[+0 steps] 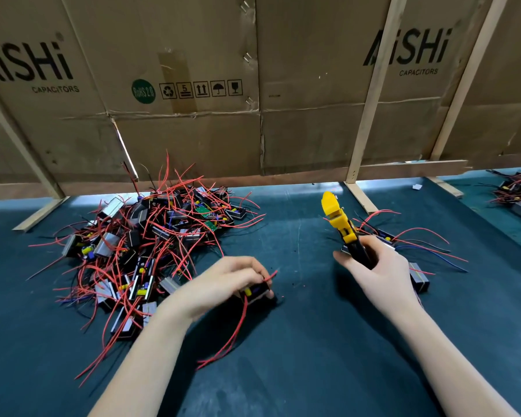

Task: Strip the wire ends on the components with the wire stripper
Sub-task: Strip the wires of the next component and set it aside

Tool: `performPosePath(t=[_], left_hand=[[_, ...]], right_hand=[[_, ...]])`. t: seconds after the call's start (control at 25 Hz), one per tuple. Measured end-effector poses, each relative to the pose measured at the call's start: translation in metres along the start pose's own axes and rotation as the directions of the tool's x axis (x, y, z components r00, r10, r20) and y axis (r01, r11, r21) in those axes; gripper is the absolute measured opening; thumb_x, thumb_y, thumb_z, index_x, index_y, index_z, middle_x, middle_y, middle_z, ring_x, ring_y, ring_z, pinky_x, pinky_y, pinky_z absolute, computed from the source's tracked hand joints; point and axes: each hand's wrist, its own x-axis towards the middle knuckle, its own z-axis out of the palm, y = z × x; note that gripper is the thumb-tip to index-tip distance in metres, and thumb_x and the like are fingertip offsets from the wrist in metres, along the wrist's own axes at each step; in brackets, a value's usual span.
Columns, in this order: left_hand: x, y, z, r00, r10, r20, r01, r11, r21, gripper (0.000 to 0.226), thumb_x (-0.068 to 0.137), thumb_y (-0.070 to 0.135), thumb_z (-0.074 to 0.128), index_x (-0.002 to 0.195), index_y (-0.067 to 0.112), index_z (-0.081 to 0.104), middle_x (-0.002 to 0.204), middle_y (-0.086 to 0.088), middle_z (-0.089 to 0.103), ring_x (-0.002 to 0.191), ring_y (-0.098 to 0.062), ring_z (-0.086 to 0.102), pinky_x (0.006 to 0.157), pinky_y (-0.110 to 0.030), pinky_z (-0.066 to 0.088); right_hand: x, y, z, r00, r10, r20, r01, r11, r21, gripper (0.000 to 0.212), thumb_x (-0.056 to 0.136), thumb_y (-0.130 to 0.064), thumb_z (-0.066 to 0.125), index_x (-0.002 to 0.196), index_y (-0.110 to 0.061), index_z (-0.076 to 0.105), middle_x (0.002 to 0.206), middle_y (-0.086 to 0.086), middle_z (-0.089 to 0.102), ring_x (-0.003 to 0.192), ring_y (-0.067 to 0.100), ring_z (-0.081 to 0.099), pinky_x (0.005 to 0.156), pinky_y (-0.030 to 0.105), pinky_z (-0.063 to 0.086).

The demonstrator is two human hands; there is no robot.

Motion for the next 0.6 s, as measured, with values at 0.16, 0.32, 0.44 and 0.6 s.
performPosePath(t=[0.16, 0.32, 0.44, 0.6], left_hand=[[0.001, -0.007, 0.004, 0.985, 0.152, -0.075, -0.089, 0.841, 0.534, 0.018, 0.090, 0.009, 0.057, 0.087, 0.022, 0.070, 0.098, 0.004, 0.069, 0.093, -0.013, 0.060, 0.082, -0.021, 0.044], [0.001, -0.009, 0.004, 0.975, 0.194, -0.111, -0.117, 0.866, 0.487, 0.010, 0.091, 0.018, 0.065, 0.085, 0.021, 0.072, 0.088, 0.006, 0.072, 0.088, -0.007, 0.064, 0.085, -0.022, 0.047], [0.002, -0.009, 0.006, 0.974, 0.194, -0.115, -0.129, 0.897, 0.423, 0.010, 0.091, 0.018, 0.067, 0.082, 0.018, 0.072, 0.083, 0.003, 0.073, 0.079, -0.008, 0.065, 0.081, -0.025, 0.049], [0.003, -0.008, 0.008, 0.964, 0.218, -0.151, -0.162, 0.935, 0.316, 0.011, 0.093, 0.015, 0.064, 0.084, 0.014, 0.069, 0.084, 0.002, 0.074, 0.070, -0.008, 0.063, 0.072, -0.024, 0.050]], right_hand=[[-0.001, -0.002, 0.002, 0.996, -0.077, -0.033, 0.072, 0.989, -0.129, 0.029, 0.075, -0.032, 0.079, 0.100, -0.027, 0.066, 0.082, -0.023, 0.062, 0.078, 0.004, 0.054, 0.070, 0.017, 0.036], [-0.001, 0.001, 0.003, 0.970, -0.218, -0.108, 0.170, 0.925, -0.340, 0.042, 0.072, -0.031, 0.082, 0.107, -0.016, 0.065, 0.097, -0.004, 0.066, 0.095, 0.023, 0.058, 0.084, 0.037, 0.039], [0.001, 0.006, 0.004, 0.940, -0.318, -0.123, 0.218, 0.838, -0.500, 0.045, 0.066, -0.032, 0.085, 0.097, -0.009, 0.063, 0.090, 0.005, 0.062, 0.088, 0.034, 0.056, 0.079, 0.041, 0.035], [0.002, 0.011, 0.005, 0.920, -0.372, -0.122, 0.209, 0.731, -0.650, 0.054, 0.064, -0.041, 0.085, 0.097, -0.005, 0.061, 0.089, 0.009, 0.060, 0.085, 0.035, 0.055, 0.079, 0.041, 0.034]])
